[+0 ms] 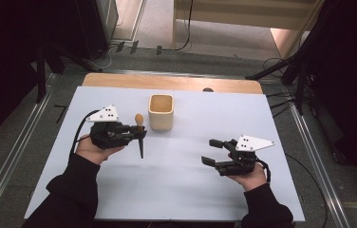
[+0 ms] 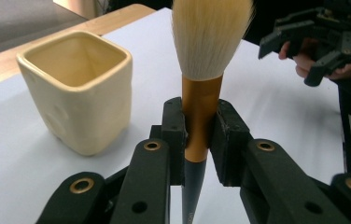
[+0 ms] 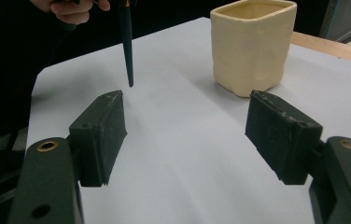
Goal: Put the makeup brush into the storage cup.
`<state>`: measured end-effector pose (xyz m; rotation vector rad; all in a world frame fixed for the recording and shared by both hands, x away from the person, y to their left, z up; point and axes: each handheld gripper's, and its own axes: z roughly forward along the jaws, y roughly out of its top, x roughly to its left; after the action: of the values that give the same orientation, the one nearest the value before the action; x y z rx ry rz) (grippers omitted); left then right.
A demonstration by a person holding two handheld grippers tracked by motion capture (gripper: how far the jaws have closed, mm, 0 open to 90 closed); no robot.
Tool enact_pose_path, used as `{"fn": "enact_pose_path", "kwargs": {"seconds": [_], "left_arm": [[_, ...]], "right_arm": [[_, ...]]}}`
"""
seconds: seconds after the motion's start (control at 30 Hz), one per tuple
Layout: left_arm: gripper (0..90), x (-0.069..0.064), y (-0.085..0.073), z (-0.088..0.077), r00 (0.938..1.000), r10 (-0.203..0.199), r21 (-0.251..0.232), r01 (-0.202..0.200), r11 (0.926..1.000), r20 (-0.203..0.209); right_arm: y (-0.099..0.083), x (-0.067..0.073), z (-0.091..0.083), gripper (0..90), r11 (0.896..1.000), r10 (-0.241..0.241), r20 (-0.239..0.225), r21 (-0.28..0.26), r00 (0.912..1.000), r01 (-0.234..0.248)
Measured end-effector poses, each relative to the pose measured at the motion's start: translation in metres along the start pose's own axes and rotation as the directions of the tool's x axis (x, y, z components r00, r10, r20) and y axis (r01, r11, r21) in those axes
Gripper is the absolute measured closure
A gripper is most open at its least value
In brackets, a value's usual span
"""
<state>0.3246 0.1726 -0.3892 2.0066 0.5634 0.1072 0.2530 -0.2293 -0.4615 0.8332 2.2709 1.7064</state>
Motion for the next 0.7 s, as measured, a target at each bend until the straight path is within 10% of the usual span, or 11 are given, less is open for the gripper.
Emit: {"fn": "enact_pose_path", "kwargs": {"seconds": [0.7], "left_arm": [[77.6, 0.014, 0.051, -0.002, 0.9995, 0.015, -0.015, -0.016, 0.9998, -0.027]], "right_arm": [[-0.004, 0.002, 0.001, 20.5, 0.999, -0.045, 0.065, 0.002, 0.9969, 0.045]]}}
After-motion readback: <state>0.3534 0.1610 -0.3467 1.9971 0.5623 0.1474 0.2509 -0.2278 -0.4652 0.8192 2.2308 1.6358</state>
